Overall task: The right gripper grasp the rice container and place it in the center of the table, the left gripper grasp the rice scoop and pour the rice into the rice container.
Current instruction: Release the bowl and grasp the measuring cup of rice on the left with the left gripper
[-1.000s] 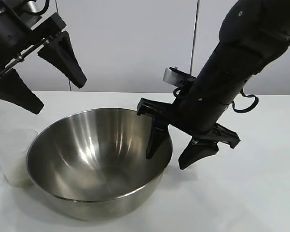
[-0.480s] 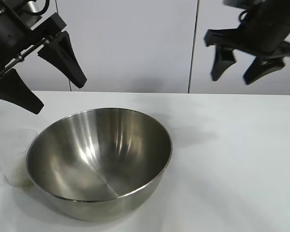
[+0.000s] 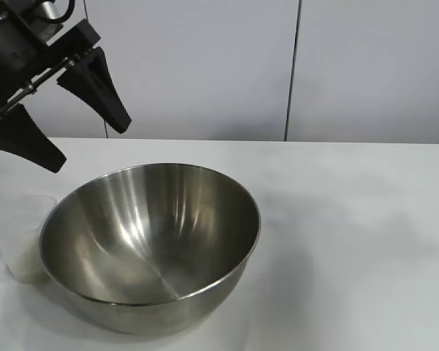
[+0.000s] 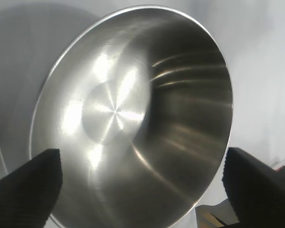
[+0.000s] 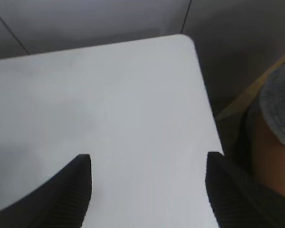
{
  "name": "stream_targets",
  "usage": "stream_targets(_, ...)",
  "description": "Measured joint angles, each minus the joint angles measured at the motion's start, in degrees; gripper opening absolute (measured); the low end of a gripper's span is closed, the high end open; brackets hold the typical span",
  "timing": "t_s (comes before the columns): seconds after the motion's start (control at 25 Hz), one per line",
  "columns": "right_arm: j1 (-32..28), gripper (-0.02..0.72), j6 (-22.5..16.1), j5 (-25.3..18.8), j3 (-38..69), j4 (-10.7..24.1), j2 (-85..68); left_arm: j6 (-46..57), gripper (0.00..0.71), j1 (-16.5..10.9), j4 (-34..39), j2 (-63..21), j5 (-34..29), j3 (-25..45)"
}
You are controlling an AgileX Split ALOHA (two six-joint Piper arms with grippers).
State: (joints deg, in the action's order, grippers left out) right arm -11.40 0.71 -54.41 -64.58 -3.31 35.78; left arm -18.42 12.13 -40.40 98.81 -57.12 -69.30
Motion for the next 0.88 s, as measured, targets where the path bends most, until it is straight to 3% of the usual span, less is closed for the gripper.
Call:
stream_targets(0.12,0.0,0.473,1.5,-1.26,4.29,-1.97,-11.71,0.0,0.659,0.0,0.0,0.0,0.0,0.0)
stream_targets(0.4,2.4,0.473,1.98,-2.0,18.81,-2.05,-30.66,0.0,0.659,0.0,0.0,0.01,0.0,0.0)
stream_targets(0.6,5.25,0.473,1.84,-4.69,27.74,0.93,-36.72,0.0,0.659,0.0,0.0,0.06,0.0,0.0)
stream_targets(0.88,9.12,0.473,-0.71,-5.16,35.22,4.71,-36.85,0.0,0.659,0.0,0.0,0.06,0.0,0.0)
